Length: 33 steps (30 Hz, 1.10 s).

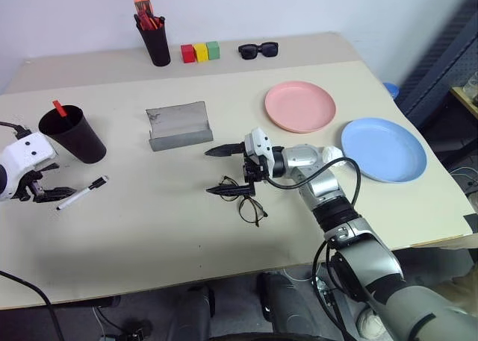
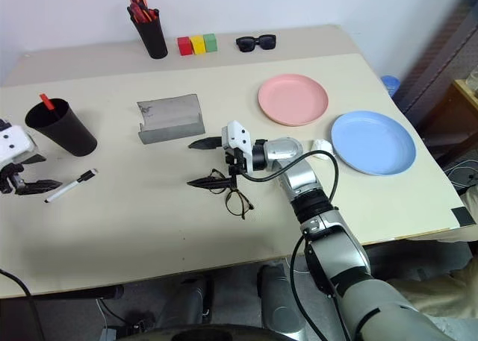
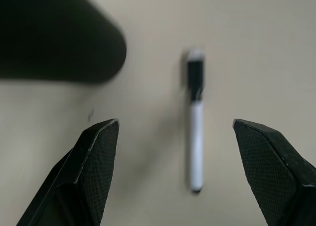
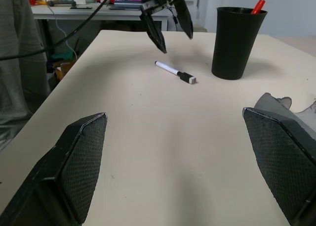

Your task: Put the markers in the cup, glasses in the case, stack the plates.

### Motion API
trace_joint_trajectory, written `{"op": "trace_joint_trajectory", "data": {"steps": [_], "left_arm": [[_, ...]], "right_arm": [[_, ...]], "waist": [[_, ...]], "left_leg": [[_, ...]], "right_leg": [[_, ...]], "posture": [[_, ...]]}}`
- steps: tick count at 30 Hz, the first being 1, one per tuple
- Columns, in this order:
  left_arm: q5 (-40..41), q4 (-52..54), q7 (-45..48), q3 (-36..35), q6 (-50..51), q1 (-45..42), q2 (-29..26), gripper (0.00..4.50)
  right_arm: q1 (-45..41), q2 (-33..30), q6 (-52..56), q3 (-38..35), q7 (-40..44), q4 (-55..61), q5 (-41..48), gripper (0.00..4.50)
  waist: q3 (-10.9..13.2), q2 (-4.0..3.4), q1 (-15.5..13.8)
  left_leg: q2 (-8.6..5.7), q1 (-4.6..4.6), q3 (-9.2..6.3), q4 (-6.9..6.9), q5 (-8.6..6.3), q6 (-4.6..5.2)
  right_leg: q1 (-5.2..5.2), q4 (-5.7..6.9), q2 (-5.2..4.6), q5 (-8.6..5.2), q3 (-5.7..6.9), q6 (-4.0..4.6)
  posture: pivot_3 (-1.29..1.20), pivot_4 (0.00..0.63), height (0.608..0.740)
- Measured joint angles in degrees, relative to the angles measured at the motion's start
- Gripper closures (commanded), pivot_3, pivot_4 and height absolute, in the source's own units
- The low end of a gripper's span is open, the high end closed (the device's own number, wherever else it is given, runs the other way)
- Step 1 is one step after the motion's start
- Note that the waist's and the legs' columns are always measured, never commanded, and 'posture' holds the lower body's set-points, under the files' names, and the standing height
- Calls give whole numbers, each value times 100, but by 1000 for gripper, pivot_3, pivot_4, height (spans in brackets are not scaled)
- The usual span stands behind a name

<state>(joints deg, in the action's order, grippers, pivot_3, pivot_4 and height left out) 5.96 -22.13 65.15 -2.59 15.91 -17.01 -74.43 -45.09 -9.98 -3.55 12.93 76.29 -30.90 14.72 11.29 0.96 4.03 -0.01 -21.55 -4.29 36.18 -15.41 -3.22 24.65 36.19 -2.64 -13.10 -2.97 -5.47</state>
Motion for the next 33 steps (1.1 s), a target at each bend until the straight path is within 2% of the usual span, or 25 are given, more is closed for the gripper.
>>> {"op": "trace_joint_trajectory", "data": {"steps": [6, 9, 15, 22, 33], "left_arm": [[-385, -175, 241, 482, 177, -491, 87, 714], [-544, -121, 314, 739, 402, -757, 369, 714], [-817, 226, 476, 1186, 846, -824, 520, 714], [-1048, 320, 415, 1298, 1627, -1058, 707, 714], [-1433, 357, 152, 1377, 2179, -1330, 989, 714]], "right_arm": [[-4, 32, -18, -18, -35, -42, 4, 0], [-5, 58, -18, -28, -63, -41, 10, 0], [-5, 66, -18, -57, -127, -40, 12, 0], [43, 43, 20, -119, -240, 115, 25, 0], [189, 2, 121, -146, -334, 317, 46, 0]], "waist": [[-1, 2, -2], [-1, 3, -10], [-2, 4, 8], [-2, 5, -6], [-3, 3, -12]], "left_leg": [[0, 1, -1, 2, 0, 0], [0, 2, -3, 8, 0, 0], [0, 4, -5, 7, 0, 0], [0, 5, -5, 14, 1, 1], [-2, 16, -10, 43, 1, 1]], "right_leg": [[0, 6, 0, 0, 1, 0], [0, 14, 1, 0, 1, 0], [2, 20, 2, 0, 1, 0], [-1, 27, 1, 0, 1, 0], [-1, 80, 2, -7, 1, 1]], "posture": [[0, 150, 740], [0, 150, 740], [0, 150, 740], [0, 150, 740], [0, 150, 740]]}}
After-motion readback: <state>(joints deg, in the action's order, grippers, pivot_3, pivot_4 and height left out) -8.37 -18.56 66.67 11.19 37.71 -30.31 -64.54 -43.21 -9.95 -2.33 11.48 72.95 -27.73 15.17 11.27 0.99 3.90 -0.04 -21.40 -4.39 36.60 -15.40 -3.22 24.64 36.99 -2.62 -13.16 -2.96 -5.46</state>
